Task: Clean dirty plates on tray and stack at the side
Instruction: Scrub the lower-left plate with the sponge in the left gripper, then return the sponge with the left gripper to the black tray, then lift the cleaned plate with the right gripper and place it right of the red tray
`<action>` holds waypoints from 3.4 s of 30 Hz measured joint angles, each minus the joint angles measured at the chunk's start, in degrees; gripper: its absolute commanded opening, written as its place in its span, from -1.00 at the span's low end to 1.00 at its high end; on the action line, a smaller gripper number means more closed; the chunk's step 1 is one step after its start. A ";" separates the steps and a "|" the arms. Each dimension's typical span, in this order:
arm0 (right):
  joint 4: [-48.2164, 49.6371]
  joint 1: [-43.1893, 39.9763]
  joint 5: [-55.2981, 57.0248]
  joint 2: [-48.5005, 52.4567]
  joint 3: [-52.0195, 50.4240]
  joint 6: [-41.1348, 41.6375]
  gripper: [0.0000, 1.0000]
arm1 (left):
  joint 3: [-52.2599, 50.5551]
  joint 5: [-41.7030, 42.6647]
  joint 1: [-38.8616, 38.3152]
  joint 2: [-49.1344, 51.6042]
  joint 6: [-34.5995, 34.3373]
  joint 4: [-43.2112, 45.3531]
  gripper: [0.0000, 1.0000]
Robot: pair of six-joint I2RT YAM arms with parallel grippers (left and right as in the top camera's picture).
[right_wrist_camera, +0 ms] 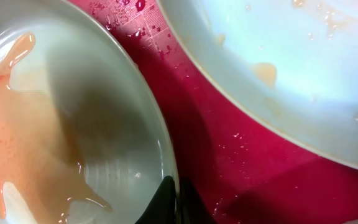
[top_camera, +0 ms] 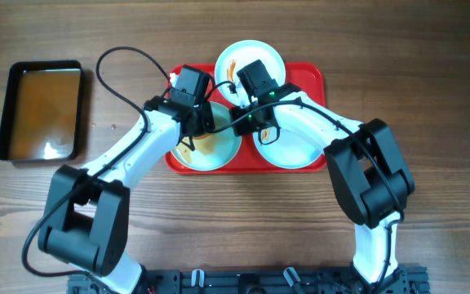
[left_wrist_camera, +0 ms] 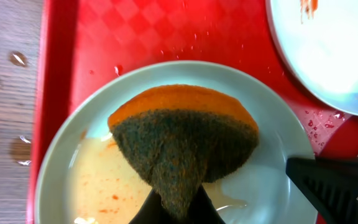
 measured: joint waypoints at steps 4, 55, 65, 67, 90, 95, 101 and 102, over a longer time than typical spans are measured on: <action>0.00 0.00 0.02 0.00 0.00 0.00 -0.91 | -0.22 1.44 0.00 4.17 -0.90 1.77 -0.92; 0.00 0.28 -0.22 0.00 0.00 0.00 -0.92 | -6.08 -22.38 -0.81 -0.33 0.33 -4.66 -0.92; -13.40 0.76 2.47 0.28 9.62 -0.68 -0.92 | -6.54 -13.27 18.86 -25.31 1.36 -3.13 -0.92; -16.20 1.64 4.79 0.28 13.33 -1.44 -0.91 | -6.54 -6.97 27.43 -26.21 1.40 -1.95 -0.92; -30.86 14.69 51.52 0.22 33.57 -11.56 -0.91 | -6.54 20.11 55.95 -10.25 1.38 7.67 -0.92; -30.23 22.16 65.61 0.22 33.57 -18.88 -0.91 | -6.54 20.33 55.95 -10.05 1.38 7.52 -0.92; -28.70 26.49 73.44 0.22 33.57 -26.05 -0.91 | -6.54 20.50 55.95 -10.05 1.38 7.10 -0.92; -28.28 26.86 74.34 0.22 33.57 -26.86 -0.91 | -6.54 20.50 55.95 -10.05 1.38 7.02 -0.92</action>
